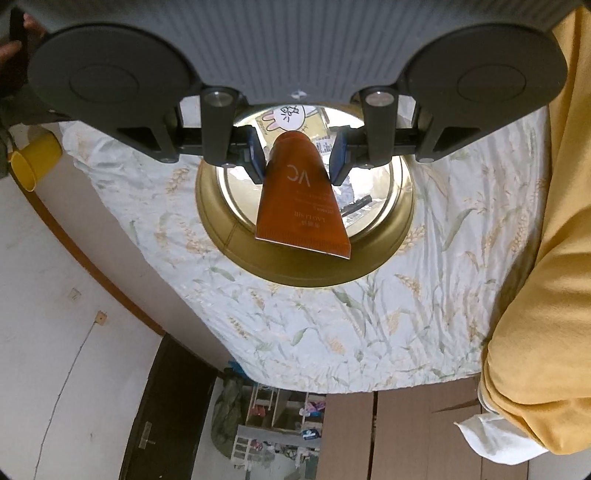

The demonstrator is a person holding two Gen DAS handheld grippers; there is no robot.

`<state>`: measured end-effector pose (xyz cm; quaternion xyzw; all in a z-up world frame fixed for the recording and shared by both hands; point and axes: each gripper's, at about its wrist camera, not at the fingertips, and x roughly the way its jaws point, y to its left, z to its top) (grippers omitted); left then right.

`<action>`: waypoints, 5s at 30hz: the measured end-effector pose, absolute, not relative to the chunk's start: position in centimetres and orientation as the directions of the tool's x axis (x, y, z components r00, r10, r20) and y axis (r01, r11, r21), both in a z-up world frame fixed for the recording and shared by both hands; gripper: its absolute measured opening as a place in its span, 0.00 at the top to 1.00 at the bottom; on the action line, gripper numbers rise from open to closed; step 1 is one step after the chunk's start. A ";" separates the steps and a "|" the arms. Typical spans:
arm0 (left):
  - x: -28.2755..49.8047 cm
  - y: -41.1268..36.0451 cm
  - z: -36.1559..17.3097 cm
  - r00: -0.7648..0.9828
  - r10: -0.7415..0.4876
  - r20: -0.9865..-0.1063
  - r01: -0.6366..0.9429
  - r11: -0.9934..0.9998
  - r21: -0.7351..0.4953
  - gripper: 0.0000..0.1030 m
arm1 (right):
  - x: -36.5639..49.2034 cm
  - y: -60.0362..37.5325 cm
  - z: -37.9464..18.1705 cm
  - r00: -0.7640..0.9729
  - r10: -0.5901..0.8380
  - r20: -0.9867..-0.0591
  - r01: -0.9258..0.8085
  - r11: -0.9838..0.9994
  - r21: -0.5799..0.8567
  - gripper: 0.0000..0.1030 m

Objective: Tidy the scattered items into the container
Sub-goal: 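Drop the orange VC tube into the tin with the left gripper while the right holds the floss case, then reach the left gripper to the clear bag of blue candies and grasp it, then lift the candy bag with the left gripper while the right gripper carries the floss case over the tin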

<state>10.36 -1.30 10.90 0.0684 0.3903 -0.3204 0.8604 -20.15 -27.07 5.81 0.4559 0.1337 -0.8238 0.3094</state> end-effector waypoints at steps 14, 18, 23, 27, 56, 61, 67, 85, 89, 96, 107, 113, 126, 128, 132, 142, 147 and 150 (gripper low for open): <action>12.6 -4.3 9.6 0.529 -0.447 -0.721 0.593 0.803 -0.063 0.57 | -20.6 -27.0 6.0 -0.402 -0.375 -0.835 0.597 -0.799 0.072 0.19; 12.9 -4.1 10.0 0.579 -0.463 -0.671 0.548 0.830 -0.100 0.17 | -20.8 -26.9 6.0 -0.407 -0.368 -0.836 0.582 -0.810 0.073 0.19; 12.5 -2.4 10.2 0.575 -0.473 -0.668 0.532 0.836 -0.133 0.14 | -20.9 -26.6 6.1 -0.419 -0.360 -0.834 0.555 -0.828 0.078 0.19; 11.3 -0.3 9.3 0.553 -0.472 -0.687 0.529 0.836 -0.148 0.14 | -21.0 -26.3 6.5 -0.426 -0.363 -0.828 0.543 -0.835 0.087 0.19; 5.1 4.0 -3.3 0.327 -0.349 -0.878 0.492 0.857 -0.157 0.14 | -21.0 -25.9 6.7 -0.451 -0.347 -0.822 0.488 -0.867 0.098 0.19; 3.7 3.1 -5.8 0.273 -0.339 -0.900 0.489 0.855 -0.174 0.28 | -21.0 -25.9 6.6 -0.456 -0.339 -0.823 0.477 -0.874 0.096 0.19; 2.8 3.6 -5.2 0.249 -0.370 -0.895 0.491 0.845 -0.213 0.73 | -21.0 -26.0 6.5 -0.488 -0.303 -0.819 0.407 -0.909 0.094 0.19; 1.7 7.8 2.0 0.384 -0.524 -0.760 0.457 0.823 -0.337 0.84 | -19.9 -26.0 6.5 -0.523 -0.273 -0.808 0.381 -0.922 0.065 0.19; 1.5 8.8 1.5 0.396 -0.531 -0.750 0.444 0.825 -0.350 0.84 | -19.5 -26.2 6.3 -0.539 -0.243 -0.807 0.362 -0.931 0.038 0.19; 1.2 9.3 1.3 0.420 -0.542 -0.728 0.448 0.821 -0.353 0.84 | -18.5 -26.8 5.9 -0.547 -0.198 -0.813 0.361 -0.932 -0.016 0.19; 1.0 8.8 1.4 0.423 -0.566 -0.707 0.475 0.804 -0.359 0.84 | -16.5 -27.2 7.2 -0.552 -0.179 -0.814 0.354 -0.934 -0.035 0.19; 1.2 8.9 1.4 0.426 -0.572 -0.701 0.464 0.804 -0.373 0.84 | -16.6 -27.9 8.9 -0.584 -0.170 -0.794 0.311 -0.950 -0.026 0.19; 1.6 9.3 1.5 0.438 -0.560 -0.703 0.447 0.814 -0.370 0.84 | -17.9 -31.7 11.4 -0.605 -0.184 -0.775 0.346 -0.937 -0.047 0.19; 1.7 9.3 1.5 0.440 -0.556 -0.705 0.447 0.817 -0.365 0.84 | -18.1 -32.3 11.8 -0.609 -0.182 -0.772 0.344 -0.938 -0.051 0.19; 1.7 9.4 1.5 0.441 -0.553 -0.707 0.446 0.818 -0.362 0.84 | -18.7 -33.4 12.6 -0.614 -0.175 -0.770 0.349 -0.935 -0.066 0.19; 2.0 9.5 1.4 0.441 -0.551 -0.708 0.443 0.820 -0.362 0.84 | -21.4 -37.0 14.0 -0.624 -0.152 -0.767 0.357 -0.928 -0.106 0.19; 2.1 9.6 1.3 0.439 -0.549 -0.711 0.438 0.822 -0.363 0.84 | -23.3 -39.4 14.4 -0.628 -0.144 -0.765 0.351 -0.929 -0.113 0.19; 2.2 9.5 1.2 0.437 -0.549 -0.712 0.439 0.821 -0.364 0.84 | -24.3 -40.7 14.6 -0.634 -0.136 -0.761 0.346 -0.930 -0.122 0.19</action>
